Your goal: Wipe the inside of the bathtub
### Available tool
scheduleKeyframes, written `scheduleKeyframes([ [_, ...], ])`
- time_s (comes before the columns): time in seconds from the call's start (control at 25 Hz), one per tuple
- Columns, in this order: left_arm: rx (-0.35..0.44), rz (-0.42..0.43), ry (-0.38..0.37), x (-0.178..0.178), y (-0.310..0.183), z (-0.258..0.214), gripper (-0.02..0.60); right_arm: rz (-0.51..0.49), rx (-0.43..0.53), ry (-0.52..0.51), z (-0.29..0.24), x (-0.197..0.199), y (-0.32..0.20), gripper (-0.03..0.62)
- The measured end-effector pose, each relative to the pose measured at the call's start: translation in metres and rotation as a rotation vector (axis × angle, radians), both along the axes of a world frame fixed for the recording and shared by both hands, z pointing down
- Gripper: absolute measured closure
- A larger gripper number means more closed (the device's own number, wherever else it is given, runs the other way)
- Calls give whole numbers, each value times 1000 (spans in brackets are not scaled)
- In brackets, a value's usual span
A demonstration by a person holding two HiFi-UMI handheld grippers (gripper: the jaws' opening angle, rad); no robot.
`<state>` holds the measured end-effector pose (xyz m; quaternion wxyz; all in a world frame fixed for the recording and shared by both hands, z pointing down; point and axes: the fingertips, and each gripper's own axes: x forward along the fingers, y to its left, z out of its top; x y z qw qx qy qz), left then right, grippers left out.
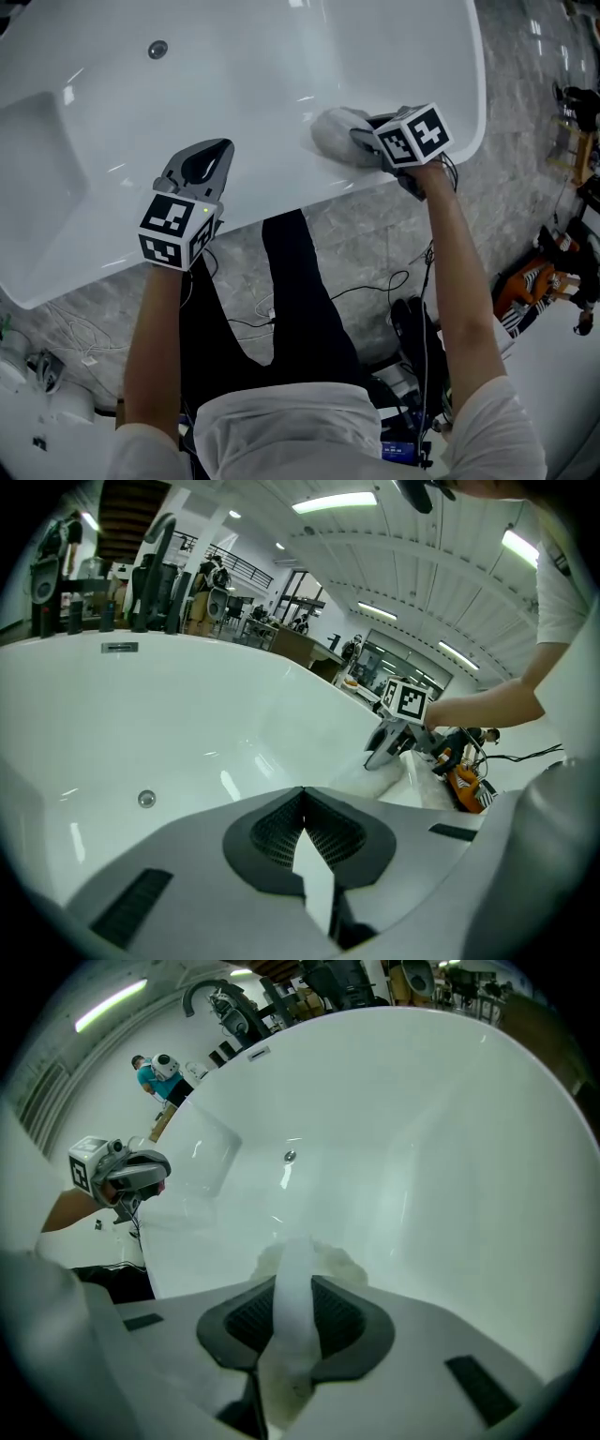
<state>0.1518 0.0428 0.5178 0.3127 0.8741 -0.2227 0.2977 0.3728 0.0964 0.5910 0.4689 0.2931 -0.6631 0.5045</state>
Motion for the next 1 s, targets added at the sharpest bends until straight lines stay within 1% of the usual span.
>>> scheduleKeyframes([
  [0.2,-2,-34,-9,-43,-2,0,571,-16,-13,-35,4,-51,-2,494],
  [0.52,11,-124,-21,-114,1,-14,571,-59,-3,-89,-2,-132,-5,494],
  [0.68,4,-178,-41,-146,1,-15,571,-92,-9,-131,-4,-173,-9,494],
  [1.0,9,-308,-50,-227,1,-20,571,-167,-28,-208,-9,-278,-17,493],
])
